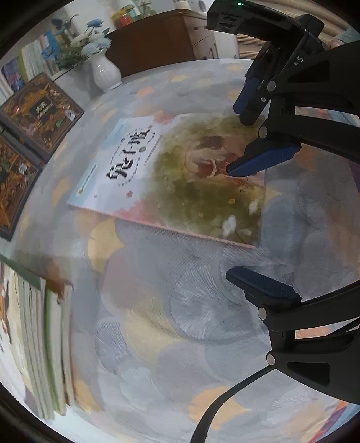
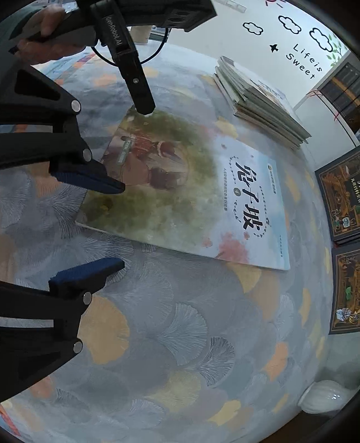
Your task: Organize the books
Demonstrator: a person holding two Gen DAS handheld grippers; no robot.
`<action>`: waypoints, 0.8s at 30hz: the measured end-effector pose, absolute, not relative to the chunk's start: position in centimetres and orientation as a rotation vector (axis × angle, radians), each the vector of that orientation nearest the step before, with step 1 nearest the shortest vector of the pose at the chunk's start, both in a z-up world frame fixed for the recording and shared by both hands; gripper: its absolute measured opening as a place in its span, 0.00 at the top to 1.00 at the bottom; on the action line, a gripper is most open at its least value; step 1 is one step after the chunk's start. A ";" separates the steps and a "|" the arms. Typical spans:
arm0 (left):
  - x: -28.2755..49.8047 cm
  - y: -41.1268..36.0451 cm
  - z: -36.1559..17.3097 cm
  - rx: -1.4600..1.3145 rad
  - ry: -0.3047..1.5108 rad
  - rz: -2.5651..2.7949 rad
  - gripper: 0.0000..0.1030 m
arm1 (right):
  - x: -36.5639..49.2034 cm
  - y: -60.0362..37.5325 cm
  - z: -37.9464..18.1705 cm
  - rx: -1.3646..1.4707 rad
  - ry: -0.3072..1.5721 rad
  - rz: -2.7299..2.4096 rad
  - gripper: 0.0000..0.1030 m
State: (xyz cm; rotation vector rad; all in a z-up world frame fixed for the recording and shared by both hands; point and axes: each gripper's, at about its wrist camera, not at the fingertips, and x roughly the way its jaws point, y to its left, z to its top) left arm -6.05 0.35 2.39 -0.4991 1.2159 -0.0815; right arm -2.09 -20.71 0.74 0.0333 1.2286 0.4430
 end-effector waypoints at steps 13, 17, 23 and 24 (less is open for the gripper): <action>-7.3 2.7 4.8 -0.884 1.054 -0.302 0.47 | -2.6 -20.3 0.5 -0.014 1.184 0.479 0.61; -6.4 1.5 3.0 -0.878 1.108 -0.274 0.54 | -2.6 -20.3 0.5 -0.024 1.189 0.497 0.60; -5.3 0.3 1.1 -0.844 1.108 -0.148 0.88 | -2.5 -20.8 0.5 -0.031 1.203 0.529 0.60; -5.4 0.3 1.2 -0.850 1.099 -0.144 0.88 | -2.4 -20.9 0.5 -0.022 1.214 0.535 0.60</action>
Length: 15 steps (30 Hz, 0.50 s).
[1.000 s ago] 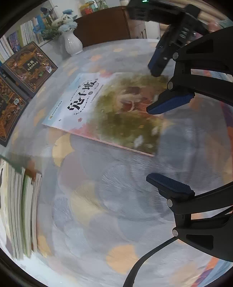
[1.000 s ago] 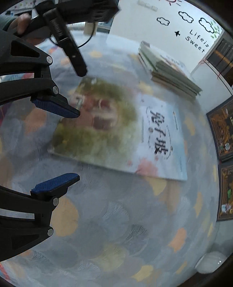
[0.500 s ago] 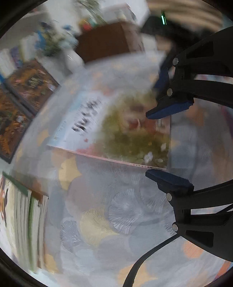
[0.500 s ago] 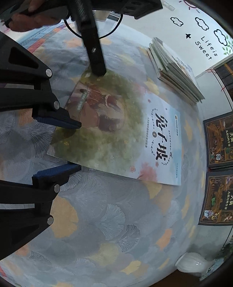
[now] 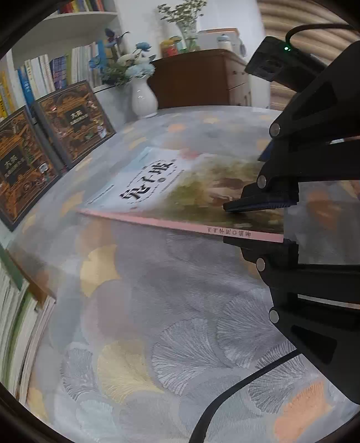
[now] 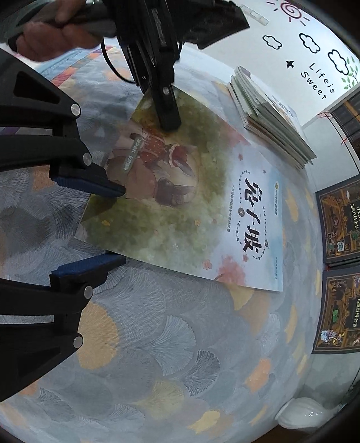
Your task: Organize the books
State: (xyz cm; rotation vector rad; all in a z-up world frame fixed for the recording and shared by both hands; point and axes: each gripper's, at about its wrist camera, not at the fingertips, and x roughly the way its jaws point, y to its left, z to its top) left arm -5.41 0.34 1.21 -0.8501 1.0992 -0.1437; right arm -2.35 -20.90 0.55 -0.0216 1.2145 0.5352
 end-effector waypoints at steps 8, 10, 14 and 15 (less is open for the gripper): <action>-4.5 -0.1 3.3 -1.097 1.030 -0.269 0.88 | 0.1 -28.1 -0.8 0.521 1.409 0.630 0.58; -4.1 -0.3 3.5 -1.166 1.017 -0.296 0.88 | 0.4 -30.1 -1.6 0.661 1.422 0.641 0.56; -3.2 -0.9 4.2 -1.199 1.022 -0.320 0.88 | 0.9 -31.1 -2.3 0.783 1.428 0.687 0.49; -3.1 -1.1 4.2 -1.204 1.027 -0.324 0.88 | 1.2 -31.1 -2.6 0.824 1.429 0.706 0.49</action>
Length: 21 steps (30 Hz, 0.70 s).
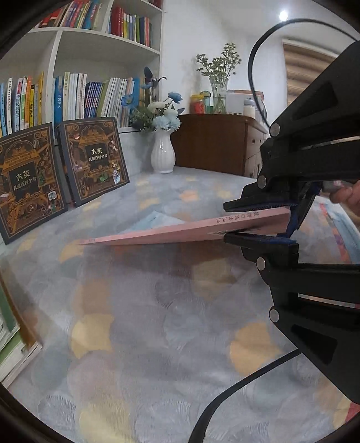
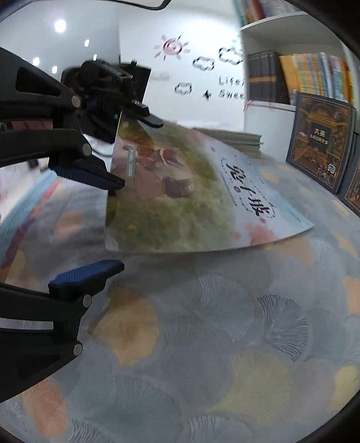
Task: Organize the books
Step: 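Lift the book upright with the left gripper while the right gripper steadies it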
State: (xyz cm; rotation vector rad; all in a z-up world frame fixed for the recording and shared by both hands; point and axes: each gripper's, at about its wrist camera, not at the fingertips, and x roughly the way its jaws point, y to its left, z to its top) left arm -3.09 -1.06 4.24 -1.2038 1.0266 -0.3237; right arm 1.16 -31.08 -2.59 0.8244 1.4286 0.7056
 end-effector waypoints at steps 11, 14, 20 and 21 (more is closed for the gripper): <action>-2.9 -0.6 2.6 -1.134 1.149 -0.241 0.89 | 2.6 -29.8 -3.0 0.879 1.338 0.644 0.77; -2.4 -1.8 3.3 -0.931 1.198 -0.194 0.88 | 1.8 -27.6 0.4 0.557 1.255 0.611 0.78; -2.6 -4.6 5.6 -0.601 1.205 -0.207 0.88 | -1.4 -25.7 3.1 0.223 1.164 0.599 0.79; -2.9 -5.0 6.0 -0.547 1.207 -0.216 0.88 | -1.9 -25.7 3.2 0.213 1.167 0.602 0.79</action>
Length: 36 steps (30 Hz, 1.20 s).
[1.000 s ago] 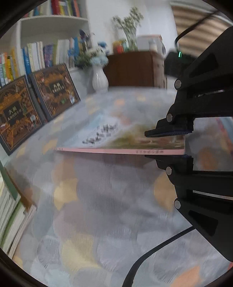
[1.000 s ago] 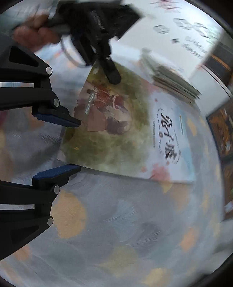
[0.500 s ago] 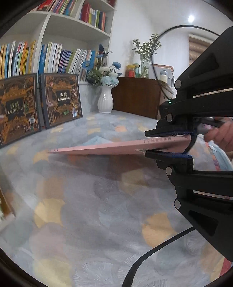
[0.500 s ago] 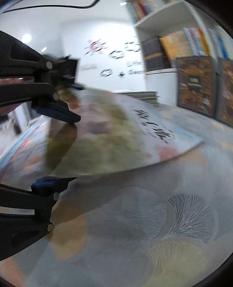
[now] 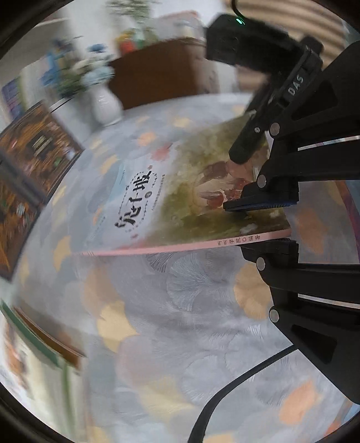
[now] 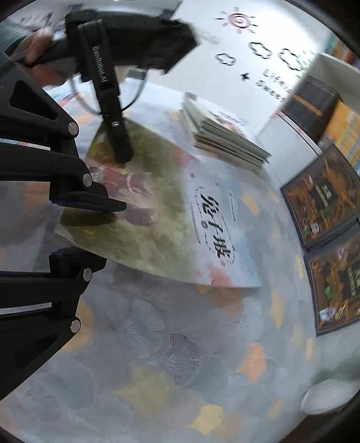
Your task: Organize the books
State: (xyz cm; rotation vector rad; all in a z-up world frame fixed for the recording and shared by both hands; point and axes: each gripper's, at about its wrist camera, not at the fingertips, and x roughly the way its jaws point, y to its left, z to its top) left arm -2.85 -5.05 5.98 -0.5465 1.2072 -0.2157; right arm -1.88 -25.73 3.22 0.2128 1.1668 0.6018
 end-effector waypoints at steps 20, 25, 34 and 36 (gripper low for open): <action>-5.4 -1.0 12.4 -0.318 1.041 -0.390 0.87 | -8.8 -19.0 11.7 -0.002 0.959 0.535 0.77; -4.6 3.9 14.3 -0.321 0.957 -0.369 0.86 | -7.2 -14.5 13.6 0.008 0.905 0.560 0.77; -2.7 15.6 14.9 -0.445 0.857 -0.251 0.86 | -2.1 -3.2 15.8 -0.029 0.839 0.677 0.77; -2.4 17.7 14.6 -0.463 0.847 -0.228 0.86 | -1.1 -1.0 15.7 -0.038 0.846 0.702 0.77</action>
